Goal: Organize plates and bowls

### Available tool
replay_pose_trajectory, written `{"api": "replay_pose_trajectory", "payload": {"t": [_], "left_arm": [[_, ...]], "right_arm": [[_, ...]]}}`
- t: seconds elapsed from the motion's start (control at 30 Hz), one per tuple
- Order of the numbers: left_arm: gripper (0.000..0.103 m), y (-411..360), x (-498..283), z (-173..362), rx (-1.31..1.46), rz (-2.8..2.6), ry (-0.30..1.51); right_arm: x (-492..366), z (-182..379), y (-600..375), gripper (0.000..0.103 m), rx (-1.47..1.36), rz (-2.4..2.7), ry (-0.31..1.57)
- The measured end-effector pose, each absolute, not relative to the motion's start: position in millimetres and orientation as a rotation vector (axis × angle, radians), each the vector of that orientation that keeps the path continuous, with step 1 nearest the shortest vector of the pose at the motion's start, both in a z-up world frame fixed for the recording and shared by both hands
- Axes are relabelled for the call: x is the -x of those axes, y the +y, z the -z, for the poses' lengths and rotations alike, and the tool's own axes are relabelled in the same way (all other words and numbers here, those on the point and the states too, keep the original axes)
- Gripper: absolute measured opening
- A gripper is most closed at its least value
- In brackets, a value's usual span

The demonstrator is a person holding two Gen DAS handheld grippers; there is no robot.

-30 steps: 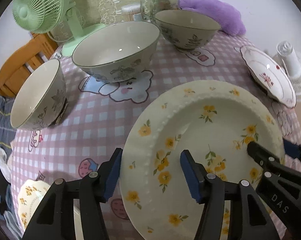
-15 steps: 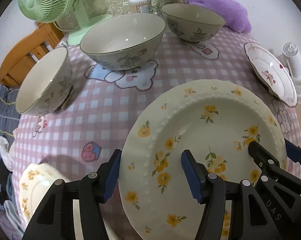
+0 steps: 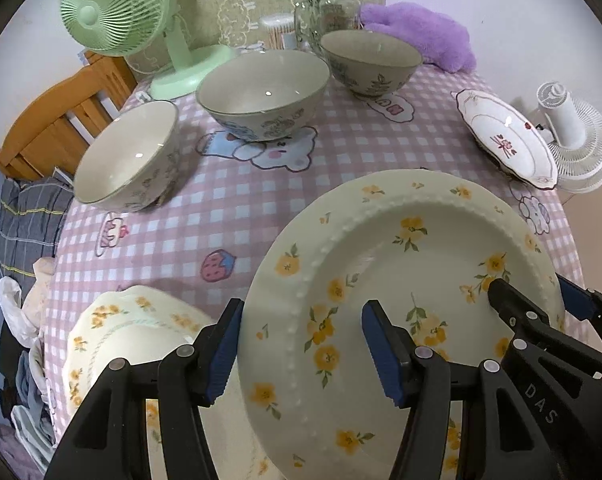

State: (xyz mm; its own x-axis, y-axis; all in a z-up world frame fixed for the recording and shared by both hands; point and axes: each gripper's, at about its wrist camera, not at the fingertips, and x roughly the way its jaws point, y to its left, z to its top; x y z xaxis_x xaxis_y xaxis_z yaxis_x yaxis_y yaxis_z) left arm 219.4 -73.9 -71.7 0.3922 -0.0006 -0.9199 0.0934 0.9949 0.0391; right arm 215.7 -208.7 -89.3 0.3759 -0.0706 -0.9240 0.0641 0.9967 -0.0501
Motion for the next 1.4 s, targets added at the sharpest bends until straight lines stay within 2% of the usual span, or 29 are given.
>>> {"api": "replay_pose_trajectory", "payload": {"t": [0.63,1.0,1.4], "left_arm": [[0.061,18.3,-178.1,57.1,-0.053,0.093,1.145],[0.061,75.2,-162.9,83.7,-0.021,0.082,1.206],[0.061,97.4,-160.8,106.1,0.01,0.101,1.248]], "right_arm": [[-174.9,64.5,-122.2,0.058,0.019,0.081,1.156],[-160.3,83.9,-63.6,0.056,0.023,0.076,1.188],[-157.3,96.8,-32.8,0.056,0.08,0.112,1.212]]}}
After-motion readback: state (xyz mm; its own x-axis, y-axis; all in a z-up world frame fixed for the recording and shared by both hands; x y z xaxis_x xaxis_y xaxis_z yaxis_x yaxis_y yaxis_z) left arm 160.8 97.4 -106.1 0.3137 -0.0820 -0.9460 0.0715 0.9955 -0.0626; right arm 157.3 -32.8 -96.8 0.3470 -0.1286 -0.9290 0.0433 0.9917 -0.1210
